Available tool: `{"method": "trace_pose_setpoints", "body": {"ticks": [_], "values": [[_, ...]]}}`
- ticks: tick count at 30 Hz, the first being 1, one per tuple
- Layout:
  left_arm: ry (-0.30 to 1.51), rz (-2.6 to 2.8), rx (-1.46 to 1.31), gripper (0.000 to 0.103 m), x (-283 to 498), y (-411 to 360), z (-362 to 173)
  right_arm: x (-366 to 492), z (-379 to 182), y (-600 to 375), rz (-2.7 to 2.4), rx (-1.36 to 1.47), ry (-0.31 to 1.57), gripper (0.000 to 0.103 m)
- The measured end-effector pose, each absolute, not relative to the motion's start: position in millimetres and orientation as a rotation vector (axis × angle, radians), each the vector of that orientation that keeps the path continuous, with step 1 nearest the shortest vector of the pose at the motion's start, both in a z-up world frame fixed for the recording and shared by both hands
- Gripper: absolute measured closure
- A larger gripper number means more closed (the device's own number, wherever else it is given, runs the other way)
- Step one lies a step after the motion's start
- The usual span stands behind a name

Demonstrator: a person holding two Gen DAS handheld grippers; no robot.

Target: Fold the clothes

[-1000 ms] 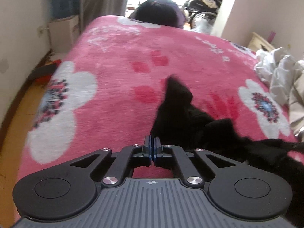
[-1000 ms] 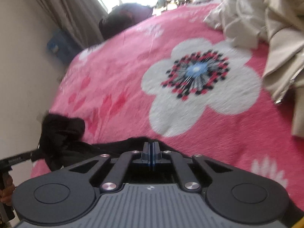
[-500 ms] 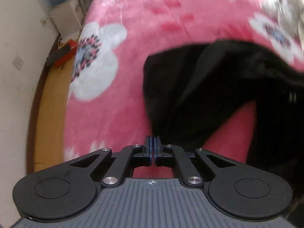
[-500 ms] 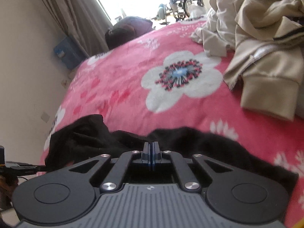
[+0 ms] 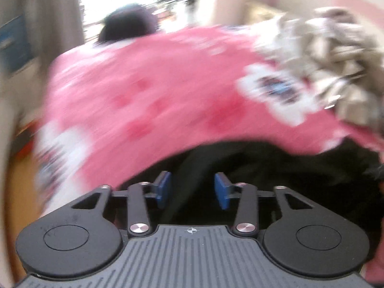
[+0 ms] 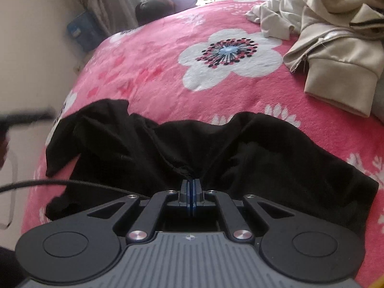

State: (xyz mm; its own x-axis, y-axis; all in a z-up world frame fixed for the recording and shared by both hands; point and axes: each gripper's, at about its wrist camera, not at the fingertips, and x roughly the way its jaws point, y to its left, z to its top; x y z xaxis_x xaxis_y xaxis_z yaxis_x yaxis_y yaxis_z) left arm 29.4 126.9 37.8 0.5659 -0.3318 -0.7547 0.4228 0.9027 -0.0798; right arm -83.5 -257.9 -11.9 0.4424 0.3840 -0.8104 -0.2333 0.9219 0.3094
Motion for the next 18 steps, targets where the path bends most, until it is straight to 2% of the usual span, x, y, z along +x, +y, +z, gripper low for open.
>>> {"method": "trace_pose_setpoints", "body": {"ticks": [7,18], "values": [[0.939,-0.775,0.155,0.051,108.6,61.8,-0.5,-89.4,-19.1,-262.8,0.384,0.146,1.1,0.1],[1.274,-1.018,-0.061,0.05,160.0,71.6,-47.6,-74.2,-24.7,-270.9,0.398,0.175,1.141,0.1]]}}
